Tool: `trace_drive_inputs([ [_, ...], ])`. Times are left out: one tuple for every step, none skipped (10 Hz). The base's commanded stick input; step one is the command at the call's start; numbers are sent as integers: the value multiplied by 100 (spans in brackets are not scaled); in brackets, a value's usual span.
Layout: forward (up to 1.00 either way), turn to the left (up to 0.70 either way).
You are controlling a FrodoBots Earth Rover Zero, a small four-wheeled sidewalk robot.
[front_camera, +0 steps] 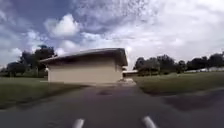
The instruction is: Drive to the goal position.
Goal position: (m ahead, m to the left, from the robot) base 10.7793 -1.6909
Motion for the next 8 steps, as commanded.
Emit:
trace_drive_inputs([
  [69,20],
  [69,10],
  [69,3],
  [69,3],
  [69,3],
  [69,3],
  [69,3],
  [69,3],
])
